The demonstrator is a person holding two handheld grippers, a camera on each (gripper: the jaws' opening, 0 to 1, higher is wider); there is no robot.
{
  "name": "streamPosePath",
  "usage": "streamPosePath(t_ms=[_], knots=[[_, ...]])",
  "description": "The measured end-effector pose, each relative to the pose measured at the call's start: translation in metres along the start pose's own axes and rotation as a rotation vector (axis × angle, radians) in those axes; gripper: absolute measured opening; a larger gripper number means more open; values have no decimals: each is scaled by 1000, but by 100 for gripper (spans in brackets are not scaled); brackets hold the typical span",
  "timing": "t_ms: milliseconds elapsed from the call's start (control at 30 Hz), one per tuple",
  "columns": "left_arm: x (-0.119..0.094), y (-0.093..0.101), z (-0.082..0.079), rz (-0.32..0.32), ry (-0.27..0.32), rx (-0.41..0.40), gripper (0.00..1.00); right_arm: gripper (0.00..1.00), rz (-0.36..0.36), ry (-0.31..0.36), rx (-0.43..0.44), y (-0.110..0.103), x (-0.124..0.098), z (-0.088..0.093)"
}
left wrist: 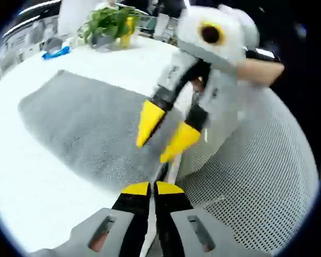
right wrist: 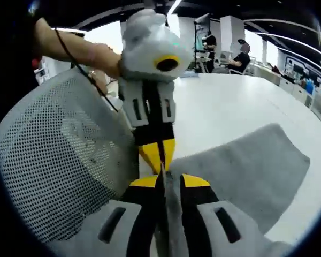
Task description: Fold the towel on the table until its edges align and the towel forms a compact rectangular stack.
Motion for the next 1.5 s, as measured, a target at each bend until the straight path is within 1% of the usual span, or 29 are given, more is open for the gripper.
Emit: streamPosePath(t_ms=[33,67,133,200,267,433,500,567,633,667,700,733,767,800,833,867,900,933,967,1000,1067,1133,1167,1200,1233,1333,1400,1433,1500], knots=[[-1,-2,-1,12,20,-46,2,17,1,-7,-3,-2,1,0],[-1,-7,0,25,50,-125,2,19,7,-20,-11,-3,3,1],[-3,-13,1,54,100,-243,2,20,53,-75,-40,2,4,6],[-5,-18,2,89,152,-362,2,19,61,-88,-39,4,4,8],[-7,-20,2,112,194,-433,2,20,75,-105,-38,6,2,10],[-11,-28,9,110,229,-513,2,24,110,-178,-104,7,4,17],[-12,-29,8,118,253,-572,2,27,110,-220,-160,6,6,21],[-14,-31,9,122,279,-588,2,29,112,-256,-195,4,9,24],[-15,-30,10,128,288,-582,2,26,137,-281,-249,6,9,24],[-15,-29,10,130,287,-577,2,22,156,-290,-268,7,7,24],[-16,-29,10,132,286,-572,2,17,180,-299,-273,10,5,24],[-16,-28,12,135,283,-573,2,14,178,-296,-265,11,6,25],[-17,-26,13,147,281,-581,2,14,164,-292,-232,12,6,27],[-18,-24,15,159,286,-584,3,14,158,-277,-161,12,5,29],[-19,-22,15,157,290,-580,3,13,153,-265,-117,14,4,28],[-21,-22,16,128,298,-547,3,10,150,-260,-96,16,2,27],[-22,-24,16,110,299,-515,4,5,157,-232,-39,18,-1,25],[-25,-21,15,59,305,-407,6,4,160,-218,-9,19,-3,23],[-28,-17,13,28,312,-324,8,4,143,-198,55,21,-5,23],[-31,-13,9,2,324,-215,14,4,134,-181,100,22,-6,24],[-36,0,0,-119,363,54,34,4,129,-165,144,24,-8,24],[-35,11,-3,-163,329,201,52,3,126,-154,155,26,-9,24],[-32,17,-5,-202,280,298,56,3,126,-150,158,27,-10,23],[-28,21,-5,-219,249,364,57,3,126,-145,164,26,-11,22],[-22,23,-7,-253,199,456,55,3,123,-134,174,26,-13,21],[-9,26,-11,-334,95,617,48,3,128,-103,196,28,-16,18],[-1,25,-18,-357,81,669,42,3,131,-86,211,29,-19,16],[0,22,-21,-373,76,699,36,3,131,-75,221,29,-21,16],[2,14,-24,-409,19,752,21,3,134,-60,240,31,-23,15]])
Point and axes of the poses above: the point that each gripper's makers call its tool centre point, and the gripper's own axes: x roughly forward along the fingers, y roughly to its right, z roughly out of its underside, the point moved 8 cm from there along -x, roughly backward along the fingers, and after that the axes turned 7 degrees about -y, right-handed, at the moved point
